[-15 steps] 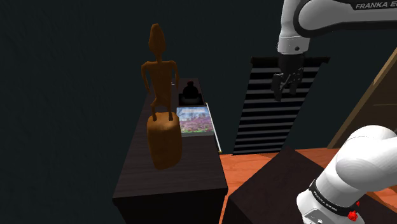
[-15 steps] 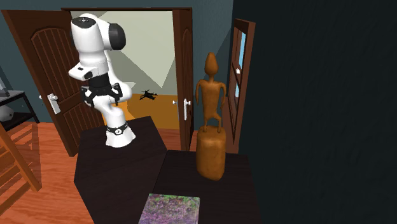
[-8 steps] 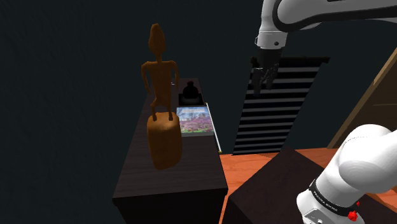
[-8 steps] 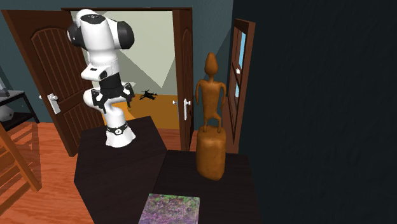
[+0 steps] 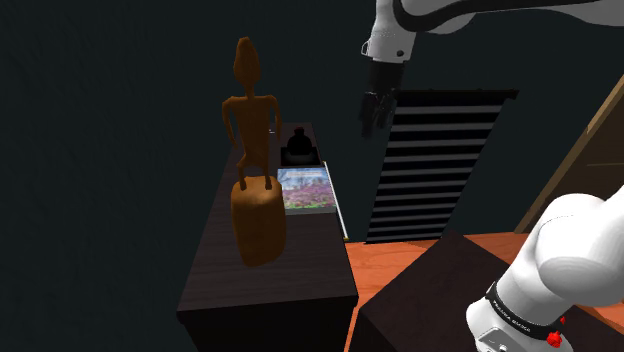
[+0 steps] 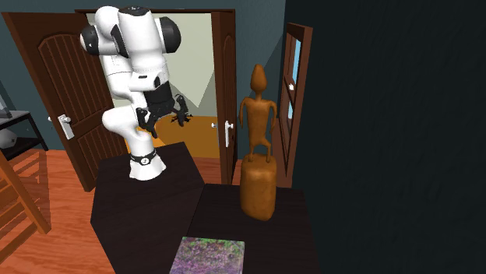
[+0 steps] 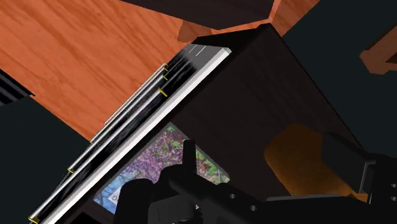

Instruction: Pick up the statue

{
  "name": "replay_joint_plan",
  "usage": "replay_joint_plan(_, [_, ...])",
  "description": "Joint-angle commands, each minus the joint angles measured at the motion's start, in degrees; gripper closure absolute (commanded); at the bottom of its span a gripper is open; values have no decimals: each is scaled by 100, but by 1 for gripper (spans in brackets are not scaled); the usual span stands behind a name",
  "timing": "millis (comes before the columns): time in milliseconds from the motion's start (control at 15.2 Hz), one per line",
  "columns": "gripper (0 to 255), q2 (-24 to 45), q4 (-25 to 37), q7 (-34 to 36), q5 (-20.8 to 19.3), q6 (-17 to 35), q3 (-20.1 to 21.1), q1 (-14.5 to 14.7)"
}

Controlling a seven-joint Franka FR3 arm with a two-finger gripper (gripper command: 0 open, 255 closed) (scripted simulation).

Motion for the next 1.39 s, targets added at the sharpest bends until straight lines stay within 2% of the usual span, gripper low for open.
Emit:
replay_joint_plan(0, [0,290,320,-174,115,105,46,121])
replay_joint_plan(594, [0,1338,1806,-923,568,255,280,573])
replay_joint_plan(1320, [0,2499,3850,-1657,947,58,666,1018])
